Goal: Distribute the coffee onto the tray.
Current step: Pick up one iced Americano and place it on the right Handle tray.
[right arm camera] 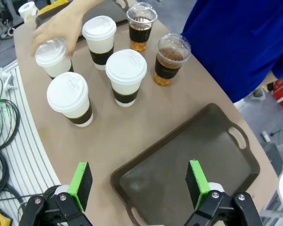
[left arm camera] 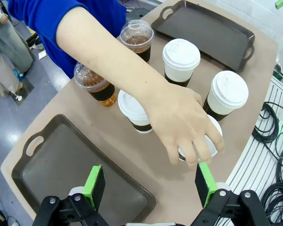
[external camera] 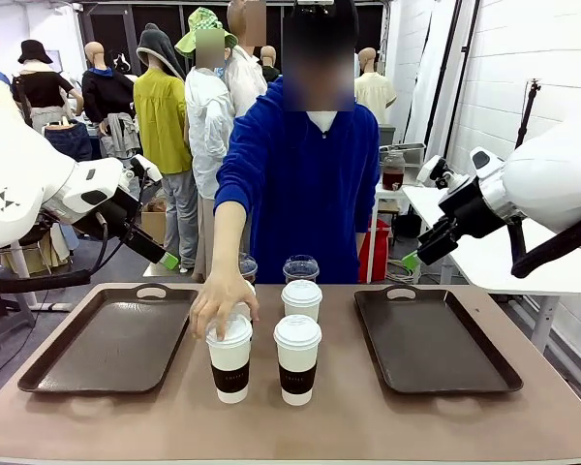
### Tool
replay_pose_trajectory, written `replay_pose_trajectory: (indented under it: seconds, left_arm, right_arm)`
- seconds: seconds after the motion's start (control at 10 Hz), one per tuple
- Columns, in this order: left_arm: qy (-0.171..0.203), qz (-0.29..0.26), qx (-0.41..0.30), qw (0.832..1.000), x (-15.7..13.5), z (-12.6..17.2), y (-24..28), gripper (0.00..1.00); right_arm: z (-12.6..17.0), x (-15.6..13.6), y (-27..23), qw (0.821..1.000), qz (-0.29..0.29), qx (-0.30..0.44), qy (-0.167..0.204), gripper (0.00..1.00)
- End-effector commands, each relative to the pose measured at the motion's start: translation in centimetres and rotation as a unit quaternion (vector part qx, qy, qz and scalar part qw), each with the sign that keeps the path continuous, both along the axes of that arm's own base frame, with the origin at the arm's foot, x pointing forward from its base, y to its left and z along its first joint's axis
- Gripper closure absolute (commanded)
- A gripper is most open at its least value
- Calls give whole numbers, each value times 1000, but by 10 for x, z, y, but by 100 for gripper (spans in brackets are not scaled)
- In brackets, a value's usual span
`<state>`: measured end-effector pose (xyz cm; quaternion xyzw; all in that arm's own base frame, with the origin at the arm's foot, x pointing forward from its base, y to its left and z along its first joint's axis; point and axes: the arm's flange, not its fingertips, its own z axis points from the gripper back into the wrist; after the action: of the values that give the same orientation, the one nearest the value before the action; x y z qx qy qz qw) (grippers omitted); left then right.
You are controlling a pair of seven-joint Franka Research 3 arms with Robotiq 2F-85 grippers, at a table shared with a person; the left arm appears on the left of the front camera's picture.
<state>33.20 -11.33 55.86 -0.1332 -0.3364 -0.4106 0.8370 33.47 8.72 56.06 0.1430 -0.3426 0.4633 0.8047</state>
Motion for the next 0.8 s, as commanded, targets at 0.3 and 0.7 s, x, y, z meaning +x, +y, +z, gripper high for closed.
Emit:
replay_pose_trajectory:
  seconds: [0.3, 0.7]
  left_arm:
    - [0, 0, -2, 1000, 0, 0, 1, 0]
    - [0, 0, -2, 1000, 0, 0, 1, 0]
  right_arm:
    - [-1, 0, 0, 1000, 3, 1, 3, 0]
    - [-1, 0, 0, 1000, 3, 1, 3, 0]
